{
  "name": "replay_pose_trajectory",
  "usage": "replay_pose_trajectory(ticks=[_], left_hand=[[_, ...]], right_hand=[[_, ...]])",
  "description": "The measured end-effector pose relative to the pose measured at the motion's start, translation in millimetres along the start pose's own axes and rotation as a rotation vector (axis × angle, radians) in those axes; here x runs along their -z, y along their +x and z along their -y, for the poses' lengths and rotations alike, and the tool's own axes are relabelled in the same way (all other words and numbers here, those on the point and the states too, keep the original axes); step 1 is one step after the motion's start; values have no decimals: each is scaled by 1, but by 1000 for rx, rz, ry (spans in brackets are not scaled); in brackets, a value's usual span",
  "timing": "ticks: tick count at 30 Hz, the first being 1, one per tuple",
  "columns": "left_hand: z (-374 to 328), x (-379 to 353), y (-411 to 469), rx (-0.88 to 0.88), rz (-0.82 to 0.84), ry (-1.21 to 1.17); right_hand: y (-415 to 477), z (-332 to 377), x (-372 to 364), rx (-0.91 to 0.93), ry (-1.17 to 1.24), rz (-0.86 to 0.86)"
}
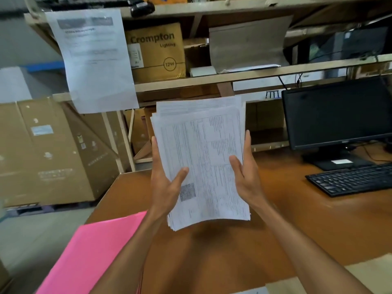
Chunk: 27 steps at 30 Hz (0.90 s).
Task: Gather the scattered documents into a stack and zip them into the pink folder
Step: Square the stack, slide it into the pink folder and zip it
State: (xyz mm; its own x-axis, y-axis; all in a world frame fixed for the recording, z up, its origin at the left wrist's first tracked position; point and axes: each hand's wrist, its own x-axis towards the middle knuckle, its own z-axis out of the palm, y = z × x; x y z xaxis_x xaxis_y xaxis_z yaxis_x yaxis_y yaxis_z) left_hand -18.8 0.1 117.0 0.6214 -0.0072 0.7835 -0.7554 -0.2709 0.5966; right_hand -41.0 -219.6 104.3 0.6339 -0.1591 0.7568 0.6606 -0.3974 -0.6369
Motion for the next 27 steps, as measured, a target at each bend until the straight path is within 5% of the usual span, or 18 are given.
replay_pose_trajectory(ticks=[9, 17, 27], left_hand=[[18, -7, -46, 116, -18, -75], [0, -5, -7, 9, -92, -81], [8, -15, -50, 49, -10, -129]], right_hand=[[-46, -18, -12, -40, -9, -1], [0, 7, -2, 118, -88, -108], [-52, -28, -9, -22, -29, -59]])
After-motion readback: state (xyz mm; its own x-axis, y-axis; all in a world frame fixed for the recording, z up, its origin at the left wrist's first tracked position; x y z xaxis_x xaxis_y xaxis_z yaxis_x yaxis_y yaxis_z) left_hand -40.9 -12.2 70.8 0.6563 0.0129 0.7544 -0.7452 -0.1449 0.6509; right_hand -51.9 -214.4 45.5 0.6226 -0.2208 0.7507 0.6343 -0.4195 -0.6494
